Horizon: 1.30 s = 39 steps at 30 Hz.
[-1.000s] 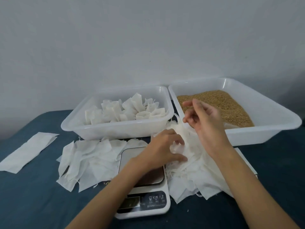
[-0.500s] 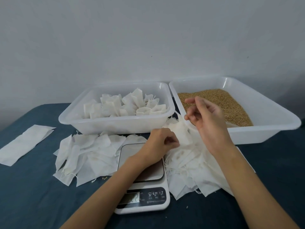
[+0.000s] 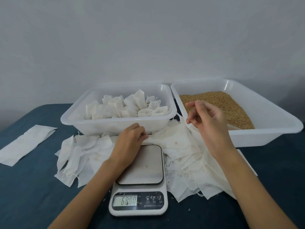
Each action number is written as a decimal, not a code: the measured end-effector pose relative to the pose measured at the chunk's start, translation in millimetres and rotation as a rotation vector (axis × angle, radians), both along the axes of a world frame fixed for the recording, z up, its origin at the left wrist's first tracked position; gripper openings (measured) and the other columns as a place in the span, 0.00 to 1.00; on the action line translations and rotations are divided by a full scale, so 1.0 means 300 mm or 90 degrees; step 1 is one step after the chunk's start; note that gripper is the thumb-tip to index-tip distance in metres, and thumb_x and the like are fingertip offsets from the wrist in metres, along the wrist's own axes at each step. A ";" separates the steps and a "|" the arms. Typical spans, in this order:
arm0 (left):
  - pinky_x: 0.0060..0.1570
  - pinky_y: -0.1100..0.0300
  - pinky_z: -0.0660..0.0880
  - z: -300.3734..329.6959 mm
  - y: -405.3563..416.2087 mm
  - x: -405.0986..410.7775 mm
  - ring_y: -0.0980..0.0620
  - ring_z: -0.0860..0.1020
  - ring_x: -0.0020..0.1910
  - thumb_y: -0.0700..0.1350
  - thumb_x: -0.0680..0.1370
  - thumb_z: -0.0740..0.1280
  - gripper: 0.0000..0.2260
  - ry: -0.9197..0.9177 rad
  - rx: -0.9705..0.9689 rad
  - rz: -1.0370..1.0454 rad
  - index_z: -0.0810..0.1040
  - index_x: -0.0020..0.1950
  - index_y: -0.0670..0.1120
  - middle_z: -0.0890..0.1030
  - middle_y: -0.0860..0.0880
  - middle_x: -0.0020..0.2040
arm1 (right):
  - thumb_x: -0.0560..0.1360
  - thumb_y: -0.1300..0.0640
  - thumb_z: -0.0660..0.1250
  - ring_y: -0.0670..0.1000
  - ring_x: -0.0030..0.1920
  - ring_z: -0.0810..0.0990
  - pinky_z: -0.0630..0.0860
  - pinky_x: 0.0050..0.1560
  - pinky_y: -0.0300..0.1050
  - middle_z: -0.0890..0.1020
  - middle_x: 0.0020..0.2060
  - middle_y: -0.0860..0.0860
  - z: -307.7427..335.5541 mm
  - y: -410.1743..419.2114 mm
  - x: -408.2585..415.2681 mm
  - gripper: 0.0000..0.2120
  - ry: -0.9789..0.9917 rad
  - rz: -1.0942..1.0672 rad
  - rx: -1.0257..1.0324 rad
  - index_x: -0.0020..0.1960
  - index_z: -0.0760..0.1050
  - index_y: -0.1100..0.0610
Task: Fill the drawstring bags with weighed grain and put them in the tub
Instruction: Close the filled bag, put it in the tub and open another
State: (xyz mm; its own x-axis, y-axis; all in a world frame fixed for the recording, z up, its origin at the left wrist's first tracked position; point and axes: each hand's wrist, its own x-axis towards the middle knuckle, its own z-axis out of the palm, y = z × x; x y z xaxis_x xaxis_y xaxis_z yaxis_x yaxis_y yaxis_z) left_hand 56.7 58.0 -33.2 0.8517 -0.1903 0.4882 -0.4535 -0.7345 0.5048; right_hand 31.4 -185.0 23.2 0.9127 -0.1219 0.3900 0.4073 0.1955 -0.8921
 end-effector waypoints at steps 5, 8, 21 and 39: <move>0.38 0.60 0.71 -0.006 0.107 -0.044 0.54 0.73 0.33 0.38 0.78 0.75 0.08 -0.023 -0.168 0.087 0.80 0.40 0.42 0.78 0.51 0.35 | 0.83 0.57 0.64 0.51 0.33 0.74 0.73 0.36 0.40 0.81 0.35 0.56 -0.013 0.054 -0.031 0.09 -0.087 -0.020 -0.143 0.51 0.81 0.60; 0.37 0.64 0.75 0.003 0.074 -0.051 0.55 0.78 0.32 0.36 0.79 0.73 0.06 0.095 -0.413 0.037 0.83 0.43 0.43 0.81 0.52 0.34 | 0.79 0.54 0.69 0.50 0.33 0.76 0.75 0.36 0.42 0.82 0.37 0.53 -0.044 0.112 -0.055 0.05 -0.067 0.046 -0.227 0.52 0.82 0.54; 0.42 0.63 0.77 -0.008 -0.013 -0.073 0.53 0.79 0.35 0.36 0.81 0.71 0.02 0.026 -0.597 0.075 0.84 0.51 0.41 0.83 0.48 0.38 | 0.80 0.55 0.69 0.43 0.38 0.79 0.73 0.41 0.35 0.83 0.37 0.44 -0.141 0.194 -0.034 0.03 0.004 0.060 -0.328 0.48 0.81 0.51; 0.35 0.66 0.72 0.059 -0.186 -0.069 0.55 0.74 0.32 0.38 0.82 0.70 0.06 0.149 -0.620 -0.103 0.81 0.48 0.37 0.77 0.49 0.34 | 0.74 0.56 0.76 0.49 0.38 0.76 0.73 0.42 0.35 0.75 0.54 0.42 -0.157 0.164 -0.023 0.19 -0.197 -0.214 -0.492 0.61 0.74 0.50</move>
State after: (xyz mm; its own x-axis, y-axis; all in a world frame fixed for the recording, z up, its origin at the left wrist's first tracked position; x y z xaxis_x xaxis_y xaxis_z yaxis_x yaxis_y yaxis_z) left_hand 35.9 2.2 -15.4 0.9450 0.0798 0.3172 -0.3245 0.1062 0.9399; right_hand 24.4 -135.9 -24.0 0.7167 0.0351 0.6964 0.5791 -0.5864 -0.5664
